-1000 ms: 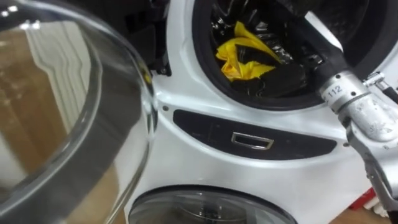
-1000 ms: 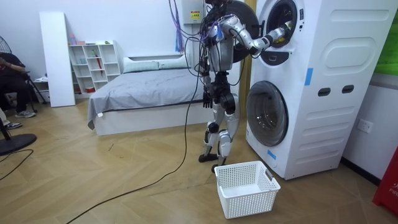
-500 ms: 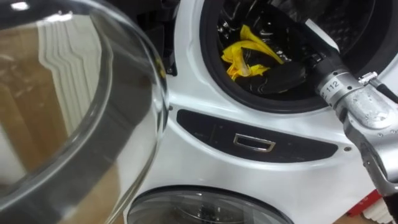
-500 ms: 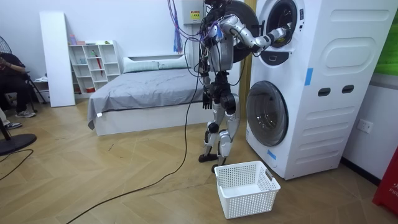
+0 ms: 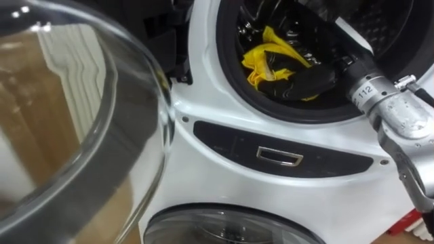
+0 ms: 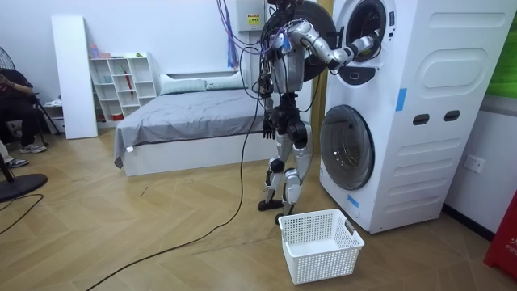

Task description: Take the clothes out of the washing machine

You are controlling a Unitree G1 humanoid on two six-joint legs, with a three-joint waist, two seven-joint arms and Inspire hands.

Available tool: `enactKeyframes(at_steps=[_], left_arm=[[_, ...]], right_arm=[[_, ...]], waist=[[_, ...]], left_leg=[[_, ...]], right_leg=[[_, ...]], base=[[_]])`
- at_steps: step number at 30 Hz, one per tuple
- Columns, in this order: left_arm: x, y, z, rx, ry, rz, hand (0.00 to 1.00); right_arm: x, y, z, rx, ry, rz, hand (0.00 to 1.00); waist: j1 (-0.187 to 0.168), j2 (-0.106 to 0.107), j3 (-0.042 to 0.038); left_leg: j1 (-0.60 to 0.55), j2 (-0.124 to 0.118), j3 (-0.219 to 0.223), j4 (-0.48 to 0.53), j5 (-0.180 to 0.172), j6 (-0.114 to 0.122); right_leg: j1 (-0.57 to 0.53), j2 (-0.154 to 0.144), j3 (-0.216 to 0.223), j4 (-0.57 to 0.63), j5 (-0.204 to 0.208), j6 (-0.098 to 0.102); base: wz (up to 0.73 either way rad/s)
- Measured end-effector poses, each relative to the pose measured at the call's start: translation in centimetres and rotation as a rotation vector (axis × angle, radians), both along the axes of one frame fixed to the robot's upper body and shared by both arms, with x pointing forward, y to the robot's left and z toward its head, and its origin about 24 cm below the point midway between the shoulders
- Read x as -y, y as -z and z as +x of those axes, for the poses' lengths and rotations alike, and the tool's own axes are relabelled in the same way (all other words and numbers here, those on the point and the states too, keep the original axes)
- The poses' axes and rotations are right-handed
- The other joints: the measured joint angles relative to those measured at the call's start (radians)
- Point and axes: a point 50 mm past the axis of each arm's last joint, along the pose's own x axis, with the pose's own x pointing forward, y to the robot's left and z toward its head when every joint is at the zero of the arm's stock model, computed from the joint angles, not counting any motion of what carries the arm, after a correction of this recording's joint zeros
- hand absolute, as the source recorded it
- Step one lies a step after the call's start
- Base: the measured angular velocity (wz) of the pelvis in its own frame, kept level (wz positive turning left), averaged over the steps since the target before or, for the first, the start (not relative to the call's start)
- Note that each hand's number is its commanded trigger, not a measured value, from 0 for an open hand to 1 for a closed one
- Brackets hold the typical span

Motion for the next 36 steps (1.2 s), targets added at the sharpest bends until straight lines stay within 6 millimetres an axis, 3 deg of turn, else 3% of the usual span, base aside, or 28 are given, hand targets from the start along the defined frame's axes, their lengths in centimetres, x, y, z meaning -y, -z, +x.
enactKeyframes(at_steps=[4,12,21,24,25,27,33,36], left_arm=[[0.1,0.1,-0.6,-0.014,-0.01,-0.004,0.0],[-0.3,-0.1,-0.4,-0.002,-0.048,-0.008,0.0],[-1.0,-0.4,0.9,-0.011,-0.038,0.002,0.0],[-0.9,-0.3,1.4,-0.01,-0.021,-0.001,0.0],[-1.0,-0.4,1.4,-0.015,-0.015,0.002,0.0],[-1.2,-0.4,1.3,-0.033,-0.011,0.009,0.0],[-1.1,-0.4,1.6,-0.046,-0.001,-0.001,0.0],[-1.0,-0.5,2.6,-0.024,0.006,-0.002,0.0]], right_arm=[[0.4,-0.3,0.0,0.012,0.021,-0.012,0.0],[1.1,-0.2,-0.1,-0.018,0.027,-0.138,0.0],[1.8,1.7,0.2,-0.199,-0.029,-0.283,0.0],[2.3,2.0,0.8,-0.264,-0.042,-0.287,0.0],[2.5,2.2,0.8,-0.281,-0.04,-0.29,0.07],[2.6,2.2,0.8,-0.294,-0.047,-0.293,1.0],[2.5,2.0,0.7,-0.29,-0.054,-0.311,1.0],[3.2,1.5,0.7,-0.263,-0.002,-0.302,1.0]], waist=[[-0.018,0.001,-0.0003],[-0.019,-0.014,-0.0016],[-0.014,-0.08,0.0095],[0.001,-0.083,0.0109],[0.007,-0.081,0.0111],[0.011,-0.079,0.0114],[0.014,-0.067,0.0183],[0.032,-0.063,0.0189]], left_leg=[[-0.002,-0.005,-0.01,0.003,0.0,0.001],[-0.002,-0.009,-0.01,0.002,0.001,0.001],[0.02,-0.011,-0.012,-0.001,0.001,0.002],[0.023,-0.015,-0.012,-0.004,0.002,0.008],[0.025,-0.015,-0.011,-0.009,0.002,0.011],[0.026,-0.015,-0.01,-0.01,0.002,0.011],[0.029,-0.012,-0.01,-0.012,0.0,0.014],[0.029,-0.01,-0.008,-0.014,-0.001,0.014]], right_leg=[[0.005,-0.004,-0.005,0.0,-0.003,0.004],[0.007,-0.008,-0.005,0.0,-0.006,0.009],[0.032,-0.008,-0.01,-0.002,-0.011,0.011],[0.033,-0.009,-0.003,-0.002,-0.009,0.013],[0.035,-0.009,-0.002,-0.002,-0.009,0.013],[0.037,-0.009,-0.002,-0.001,-0.009,0.013],[0.04,-0.004,0.0,-0.003,-0.009,0.013],[0.036,-0.001,0.002,-0.003,-0.01,0.012]], base=[[0.07],[0.01],[0.02],[-0.04],[0.03],[0.0],[0.0],[0.0]])
